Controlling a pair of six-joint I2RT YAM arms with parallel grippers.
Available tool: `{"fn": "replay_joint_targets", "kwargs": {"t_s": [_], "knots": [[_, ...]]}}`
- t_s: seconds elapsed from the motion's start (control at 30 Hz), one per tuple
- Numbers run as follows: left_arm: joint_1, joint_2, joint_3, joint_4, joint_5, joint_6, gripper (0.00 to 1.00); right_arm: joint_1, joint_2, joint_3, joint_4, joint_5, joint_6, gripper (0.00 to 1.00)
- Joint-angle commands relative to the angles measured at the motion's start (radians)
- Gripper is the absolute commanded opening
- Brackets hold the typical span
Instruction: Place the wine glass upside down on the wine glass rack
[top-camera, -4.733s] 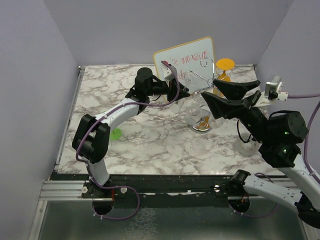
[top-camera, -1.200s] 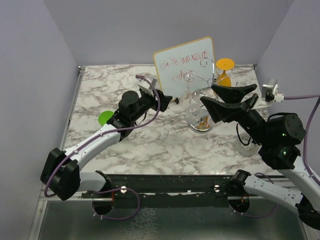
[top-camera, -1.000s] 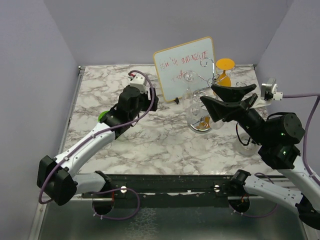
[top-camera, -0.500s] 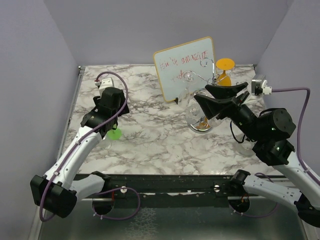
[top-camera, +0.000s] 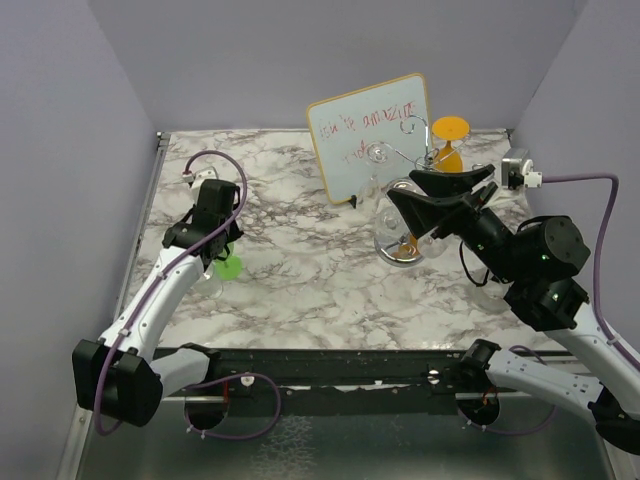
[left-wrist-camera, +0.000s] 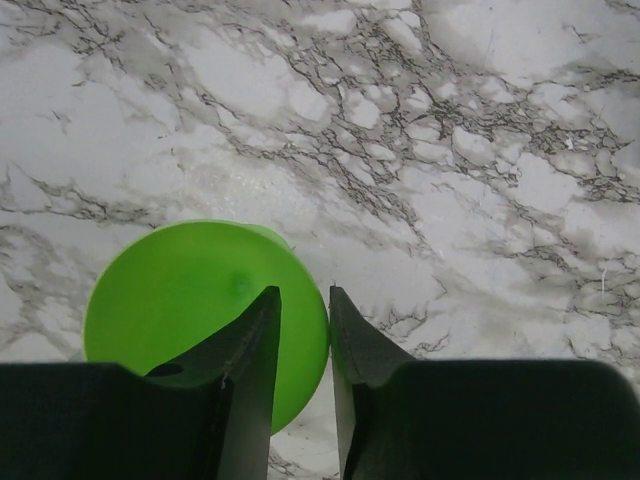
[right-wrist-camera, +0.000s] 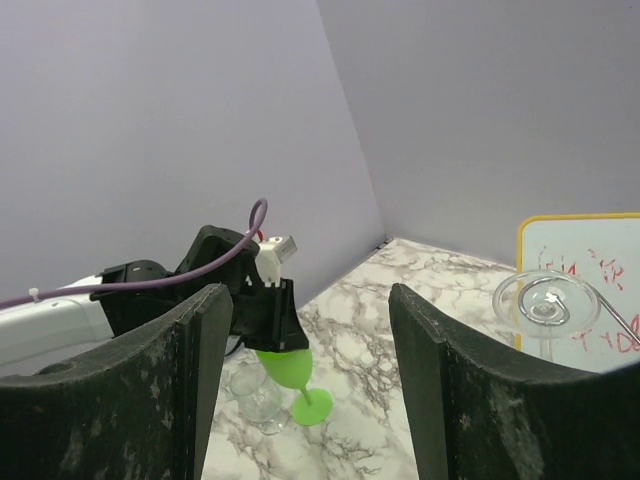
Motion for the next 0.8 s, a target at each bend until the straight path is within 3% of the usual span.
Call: {"fn": "replay_joint_targets", "kwargs": {"t_s": [0.0,0.27,0.77], "knots": [[0.017,0.037,-0.001,-0.002,0.092,0.018,0.23,0.008,-0.005,-0.014,-0.028,0.025,0.014,0.70],[0.024,0.078,0.019,-0.002,0.142,0.054,0.00,0.007,-0.014,-0.024,-0.025,0.025,0.023,0.70],[0.023,-0.083,0.143,0.088,0.424,0.054,0.00,0.007,0.091,0.036,-0.064,-0.022,0.091,0.70]]}}
